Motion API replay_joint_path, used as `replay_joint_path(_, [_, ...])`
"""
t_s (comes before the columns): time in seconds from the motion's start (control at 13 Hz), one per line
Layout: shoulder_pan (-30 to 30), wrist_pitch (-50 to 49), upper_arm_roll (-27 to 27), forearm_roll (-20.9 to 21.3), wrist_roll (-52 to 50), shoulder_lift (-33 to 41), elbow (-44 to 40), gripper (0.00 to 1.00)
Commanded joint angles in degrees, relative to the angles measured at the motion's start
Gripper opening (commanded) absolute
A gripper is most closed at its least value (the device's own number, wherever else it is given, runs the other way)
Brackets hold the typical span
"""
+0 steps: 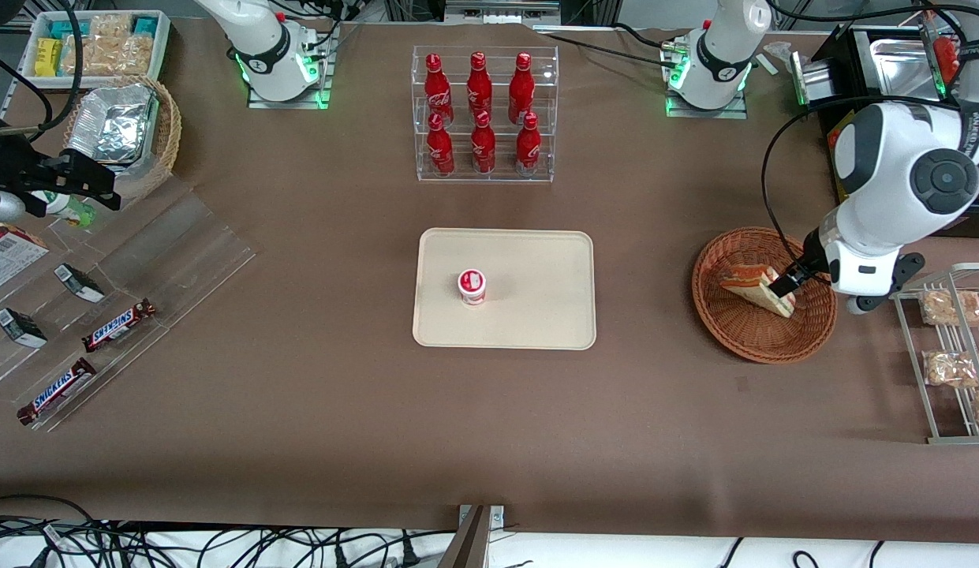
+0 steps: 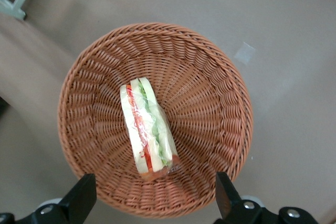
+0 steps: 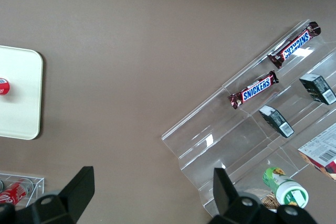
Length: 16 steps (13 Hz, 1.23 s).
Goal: Place sandwich from basket to tray
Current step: 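Lower the open left gripper around the sandwich and close it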
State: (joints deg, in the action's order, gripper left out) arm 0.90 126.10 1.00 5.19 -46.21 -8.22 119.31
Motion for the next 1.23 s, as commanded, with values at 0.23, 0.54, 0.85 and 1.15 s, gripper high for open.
replay_joint_path(0.23, [1.5, 13.9, 0.4, 1.4, -8.4, 1.2, 10.3, 1.0])
replay_joint_path(0.54, [1.5, 20.4, 0.3, 1.4, -11.1, -1.0, 13.2, 1.0])
replay_joint_path(0.85, [1.5, 24.5, 0.2, 1.4, -14.0, -4.3, 13.8, 1.0])
replay_joint_path(1.15, [1.5, 25.7, -0.2, 3.4, -15.0, -6.5, 13.8, 1.0])
